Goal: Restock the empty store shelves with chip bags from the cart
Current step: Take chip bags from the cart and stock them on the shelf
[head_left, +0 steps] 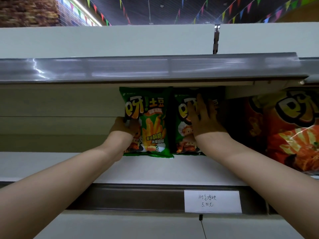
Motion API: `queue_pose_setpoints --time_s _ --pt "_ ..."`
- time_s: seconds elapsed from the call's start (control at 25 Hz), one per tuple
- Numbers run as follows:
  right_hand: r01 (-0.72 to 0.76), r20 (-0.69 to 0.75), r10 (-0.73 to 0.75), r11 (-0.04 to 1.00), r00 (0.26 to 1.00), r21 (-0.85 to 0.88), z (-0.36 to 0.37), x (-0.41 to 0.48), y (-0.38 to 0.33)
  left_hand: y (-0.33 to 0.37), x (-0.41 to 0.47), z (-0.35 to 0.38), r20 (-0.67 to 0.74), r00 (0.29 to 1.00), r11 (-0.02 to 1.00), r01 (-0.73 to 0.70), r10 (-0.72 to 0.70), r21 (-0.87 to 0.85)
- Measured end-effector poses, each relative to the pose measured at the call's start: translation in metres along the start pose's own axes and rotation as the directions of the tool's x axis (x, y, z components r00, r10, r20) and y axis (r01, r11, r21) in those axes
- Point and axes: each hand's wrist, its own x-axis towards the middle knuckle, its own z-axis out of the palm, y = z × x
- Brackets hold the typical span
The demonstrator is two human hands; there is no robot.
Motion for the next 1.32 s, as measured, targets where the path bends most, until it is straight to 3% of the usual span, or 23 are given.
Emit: queue_pose_setpoints --time_s 0.28,0.4,0.48,0.64,0.8,1.04,1.2,1.32 --pt "-0.008 0.073 0.004 0.998 0.997 0.055 -0.013 -0.002 0.0 0.005 -0.011 -0.003 0.045 0.999 1.0 0.024 -0.024 -0.005" --pt "0.026 -0.025 -0.024 0.994 0.999 0.11 -0.026 -0.007 -0.007 0.012 -0.019 -0.002 0.003 1.0 1.0 0.003 -0.003 -0.012" --pt "0.044 -0.058 -0.031 0.97 0.998 0.239 -0.042 -0.016 -0.019 0.017 -0.029 0.0 -0.062 0.997 0.998 -0.033 0.036 0.054" --pt "0.189 -0.211 -0.099 0.863 0.972 0.468 -0.064 -0.043 -0.047 0.021 -0.068 0.008 -0.173 0.957 0.955 -0.19 0.231 0.226" --pt "0.4 -0.455 -0.09 0.644 0.886 0.652 -0.053 -0.071 -0.078 0.007 -0.129 0.002 -0.218 0.924 0.944 -0.277 0.313 0.18" --pt "0.468 -0.456 -0.11 0.251 0.883 0.847 -0.023 -0.122 -0.147 -0.035 -0.209 -0.046 -0.442 0.881 0.986 -0.142 0.167 0.09" --pt "0.432 -0.409 -0.259 0.038 0.875 0.901 -0.01 -0.165 -0.212 -0.057 -0.267 -0.093 -0.582 0.812 0.996 0.007 0.047 0.09" --pt "0.409 -0.412 -0.396 -0.096 0.82 0.907 -0.004 -0.201 -0.263 -0.075 -0.305 -0.129 -0.7 0.714 0.998 0.062 -0.031 0.019"
